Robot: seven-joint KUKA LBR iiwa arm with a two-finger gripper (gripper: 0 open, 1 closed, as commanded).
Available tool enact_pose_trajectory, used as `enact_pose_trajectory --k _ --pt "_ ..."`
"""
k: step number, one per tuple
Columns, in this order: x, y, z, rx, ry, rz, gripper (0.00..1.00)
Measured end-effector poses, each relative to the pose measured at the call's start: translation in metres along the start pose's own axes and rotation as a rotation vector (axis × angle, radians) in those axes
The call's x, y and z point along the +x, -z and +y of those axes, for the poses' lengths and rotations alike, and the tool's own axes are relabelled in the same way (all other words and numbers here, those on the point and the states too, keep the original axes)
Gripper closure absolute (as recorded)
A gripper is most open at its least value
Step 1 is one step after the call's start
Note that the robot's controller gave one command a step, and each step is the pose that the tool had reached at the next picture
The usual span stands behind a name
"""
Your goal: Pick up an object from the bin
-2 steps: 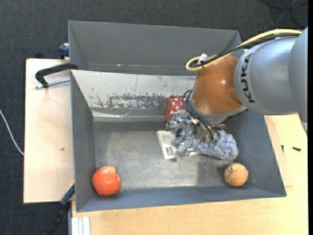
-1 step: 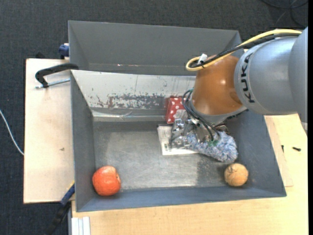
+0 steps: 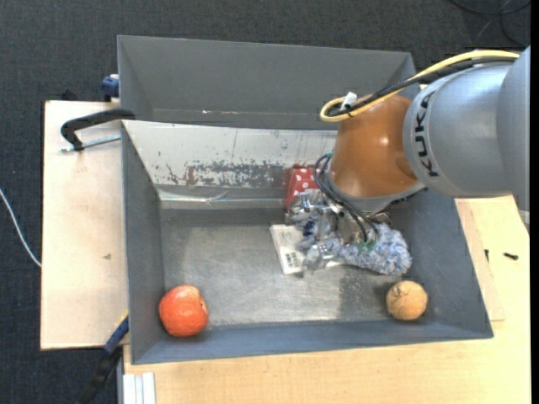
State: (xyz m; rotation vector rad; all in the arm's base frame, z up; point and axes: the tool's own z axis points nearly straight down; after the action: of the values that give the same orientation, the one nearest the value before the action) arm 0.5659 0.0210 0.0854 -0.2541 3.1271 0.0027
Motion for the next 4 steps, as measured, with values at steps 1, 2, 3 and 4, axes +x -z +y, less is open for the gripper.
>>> enact_pose_trajectory --k 1,2,3,4 --pt "0.0004 0.0000 0.0001 0.000 0.000 0.002 1.00" --pt "0.0000 0.0000 0.0000 0.000 0.000 0.000 0.00" --pt "0.0004 0.0000 0.0001 0.000 0.000 0.002 1.00" --pt "0.0000 0.0000 0.0000 0.000 0.000 0.000 0.00"
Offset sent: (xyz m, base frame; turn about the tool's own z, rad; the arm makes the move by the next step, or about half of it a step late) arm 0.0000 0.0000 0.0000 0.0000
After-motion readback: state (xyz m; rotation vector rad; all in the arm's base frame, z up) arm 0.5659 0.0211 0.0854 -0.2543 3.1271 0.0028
